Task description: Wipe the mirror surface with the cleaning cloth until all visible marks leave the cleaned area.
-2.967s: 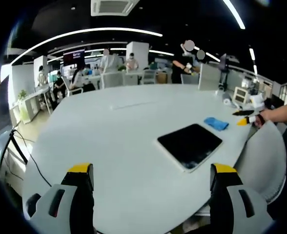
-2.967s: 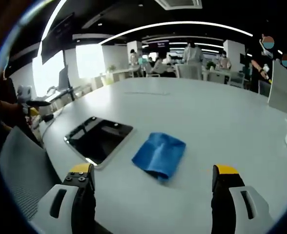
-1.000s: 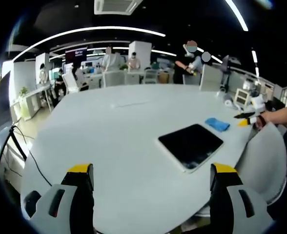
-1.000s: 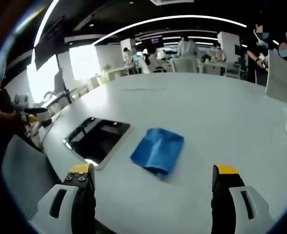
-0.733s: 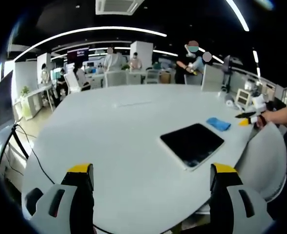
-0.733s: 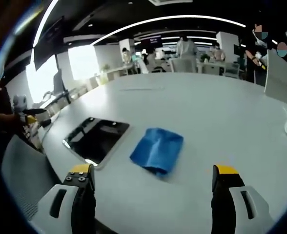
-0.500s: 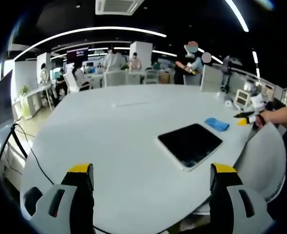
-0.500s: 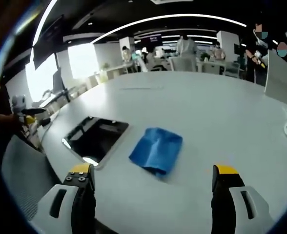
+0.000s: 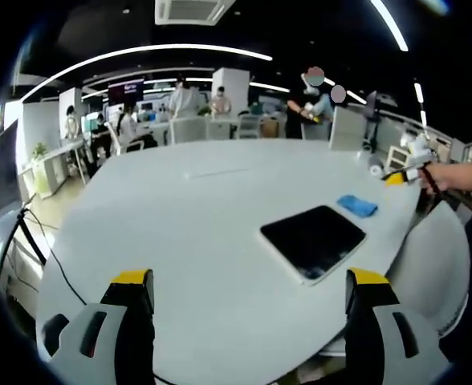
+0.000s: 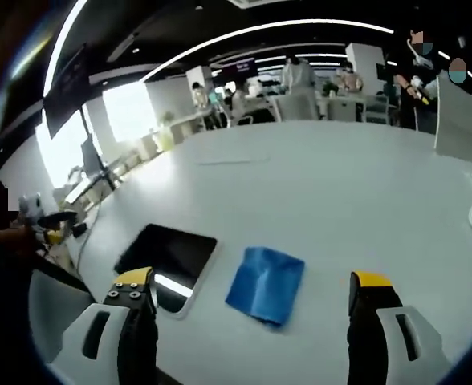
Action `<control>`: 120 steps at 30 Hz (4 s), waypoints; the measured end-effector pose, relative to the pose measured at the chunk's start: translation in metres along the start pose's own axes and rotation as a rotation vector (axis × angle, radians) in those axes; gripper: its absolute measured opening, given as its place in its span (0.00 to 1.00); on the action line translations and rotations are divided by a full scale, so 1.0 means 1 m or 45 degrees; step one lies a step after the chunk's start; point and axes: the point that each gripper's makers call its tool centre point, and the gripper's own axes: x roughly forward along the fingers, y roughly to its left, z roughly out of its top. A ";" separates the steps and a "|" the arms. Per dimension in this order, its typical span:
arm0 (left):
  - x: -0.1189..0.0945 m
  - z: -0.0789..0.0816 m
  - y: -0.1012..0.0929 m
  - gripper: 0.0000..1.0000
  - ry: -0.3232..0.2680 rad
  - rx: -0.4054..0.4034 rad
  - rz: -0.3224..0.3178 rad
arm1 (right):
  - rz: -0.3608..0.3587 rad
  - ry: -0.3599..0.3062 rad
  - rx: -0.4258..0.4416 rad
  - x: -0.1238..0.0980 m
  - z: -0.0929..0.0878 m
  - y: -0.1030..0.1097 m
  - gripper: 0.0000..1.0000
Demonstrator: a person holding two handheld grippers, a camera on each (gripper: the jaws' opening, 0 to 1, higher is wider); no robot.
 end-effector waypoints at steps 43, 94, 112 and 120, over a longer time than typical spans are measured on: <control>0.002 -0.021 -0.007 1.00 0.100 -0.007 0.002 | -0.299 0.195 -0.231 0.099 -0.055 -0.034 0.18; 0.023 -0.008 0.010 1.00 0.109 0.084 -0.084 | -0.292 0.356 0.182 0.096 -0.034 -0.016 0.00; 0.019 -0.004 0.021 1.00 0.072 0.050 -0.073 | -0.227 0.392 0.259 0.129 -0.020 0.034 0.00; 0.019 -0.001 0.020 1.00 0.088 0.061 -0.116 | -0.214 0.442 0.263 0.136 -0.026 0.054 0.00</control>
